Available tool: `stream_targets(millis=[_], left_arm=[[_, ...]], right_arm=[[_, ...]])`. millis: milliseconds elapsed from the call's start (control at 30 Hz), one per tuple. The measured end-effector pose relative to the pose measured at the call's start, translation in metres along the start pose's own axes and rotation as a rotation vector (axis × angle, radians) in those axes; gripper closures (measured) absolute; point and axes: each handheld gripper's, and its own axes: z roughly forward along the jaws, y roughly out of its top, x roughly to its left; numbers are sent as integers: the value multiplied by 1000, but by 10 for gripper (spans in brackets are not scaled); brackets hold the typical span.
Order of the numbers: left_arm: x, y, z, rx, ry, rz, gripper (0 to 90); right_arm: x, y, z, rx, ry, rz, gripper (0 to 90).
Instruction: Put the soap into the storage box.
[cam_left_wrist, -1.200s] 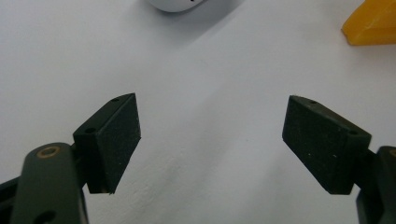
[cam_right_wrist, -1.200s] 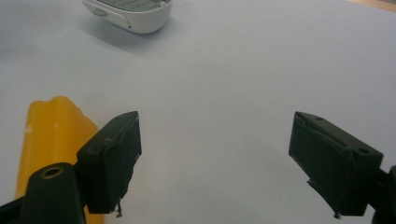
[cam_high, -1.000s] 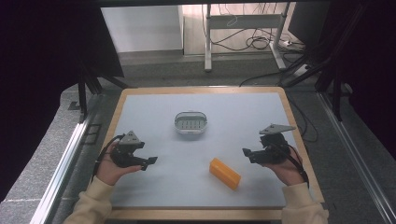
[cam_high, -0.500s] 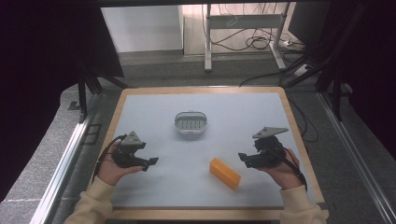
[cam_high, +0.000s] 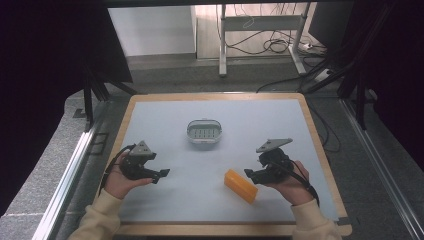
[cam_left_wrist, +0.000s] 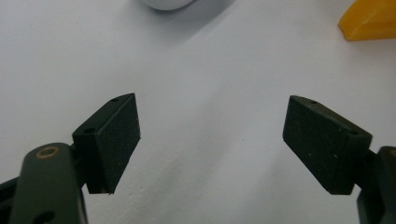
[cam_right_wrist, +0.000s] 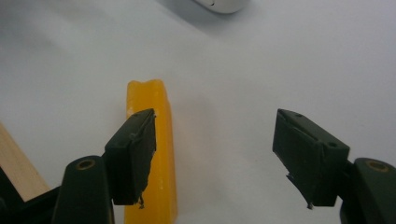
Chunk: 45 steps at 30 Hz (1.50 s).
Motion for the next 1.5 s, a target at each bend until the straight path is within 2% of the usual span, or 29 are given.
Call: stream_targets(millis=[500,800,867,1000,1300,1500], left_arm=[[-1,0,0,-4,3,4,189],[-1,0,1,-3,2,7,189],[-1,0,1,-5,2,6,189],[-1,0,0,-5,3,5,189],[0,0,0,-7,4,3,189],[0,0,0,-9,4,2,189]], right_arm=[[17,2,17,69,63,-22,372],[27,3,29,149,90,-19,427],[28,3,31,157,93,-20,433],[32,3,40,208,97,-31,452],[37,2,54,290,80,-61,505],[38,2,61,323,84,-88,556]])
